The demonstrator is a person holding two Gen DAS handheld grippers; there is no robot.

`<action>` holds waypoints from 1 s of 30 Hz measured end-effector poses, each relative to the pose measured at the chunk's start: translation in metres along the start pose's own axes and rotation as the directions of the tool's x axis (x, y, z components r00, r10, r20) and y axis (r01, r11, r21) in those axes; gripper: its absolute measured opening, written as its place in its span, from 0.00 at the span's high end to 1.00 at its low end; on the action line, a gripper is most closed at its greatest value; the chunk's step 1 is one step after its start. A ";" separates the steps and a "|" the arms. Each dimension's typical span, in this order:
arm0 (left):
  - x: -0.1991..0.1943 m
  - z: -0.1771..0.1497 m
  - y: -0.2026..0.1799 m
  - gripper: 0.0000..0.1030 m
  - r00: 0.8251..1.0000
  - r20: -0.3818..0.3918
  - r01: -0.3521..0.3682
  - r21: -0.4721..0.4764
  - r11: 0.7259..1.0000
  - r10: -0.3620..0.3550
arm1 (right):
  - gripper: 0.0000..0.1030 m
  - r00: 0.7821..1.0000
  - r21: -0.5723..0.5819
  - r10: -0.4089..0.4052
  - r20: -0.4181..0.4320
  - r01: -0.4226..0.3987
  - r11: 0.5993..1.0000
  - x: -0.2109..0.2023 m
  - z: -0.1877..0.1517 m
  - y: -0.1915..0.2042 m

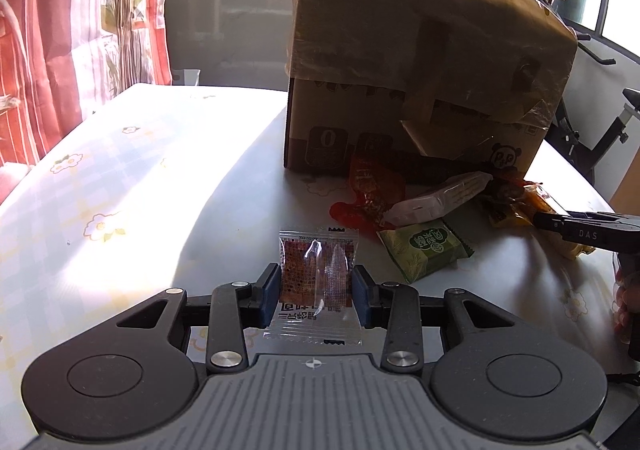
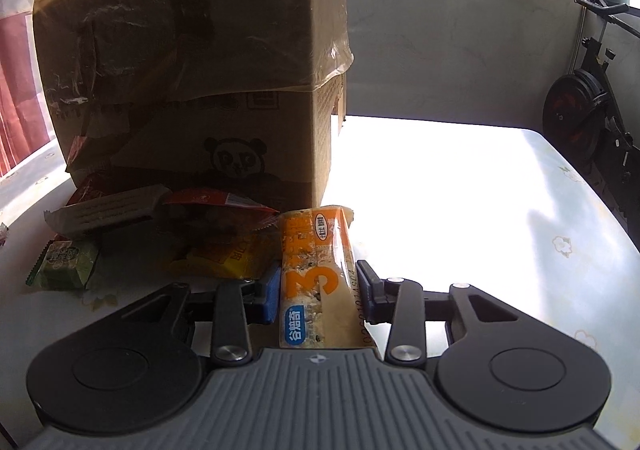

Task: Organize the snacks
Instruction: 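Grasp the small brown packet with the left tool while the right tool grasps the orange bar, then lift the brown packet and orange bar over the box and open both tools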

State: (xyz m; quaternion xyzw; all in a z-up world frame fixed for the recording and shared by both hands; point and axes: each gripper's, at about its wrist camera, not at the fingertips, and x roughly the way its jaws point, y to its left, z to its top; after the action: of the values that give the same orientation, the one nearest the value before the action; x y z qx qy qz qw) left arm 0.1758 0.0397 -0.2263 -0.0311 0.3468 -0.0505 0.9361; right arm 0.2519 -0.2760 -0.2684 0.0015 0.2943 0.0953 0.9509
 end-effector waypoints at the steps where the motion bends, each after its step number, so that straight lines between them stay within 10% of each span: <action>1: -0.001 0.002 0.002 0.61 1.000 0.011 -0.002 -0.006 1.000 0.002 | 0.62 1.000 0.000 0.000 -0.005 0.000 1.000 0.001 0.001 0.000; 30: -0.045 0.072 -0.016 0.61 0.960 0.252 0.122 0.005 0.993 -0.119 | 0.62 0.994 0.076 -0.040 0.101 0.032 0.997 -0.110 0.056 0.041</action>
State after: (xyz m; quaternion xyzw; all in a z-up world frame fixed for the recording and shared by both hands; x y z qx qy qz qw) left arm 0.1873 0.0309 -0.1414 -0.0632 0.2228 -0.1011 0.9675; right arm 0.1874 -0.2532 -0.1581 0.0362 0.2484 0.0669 0.9657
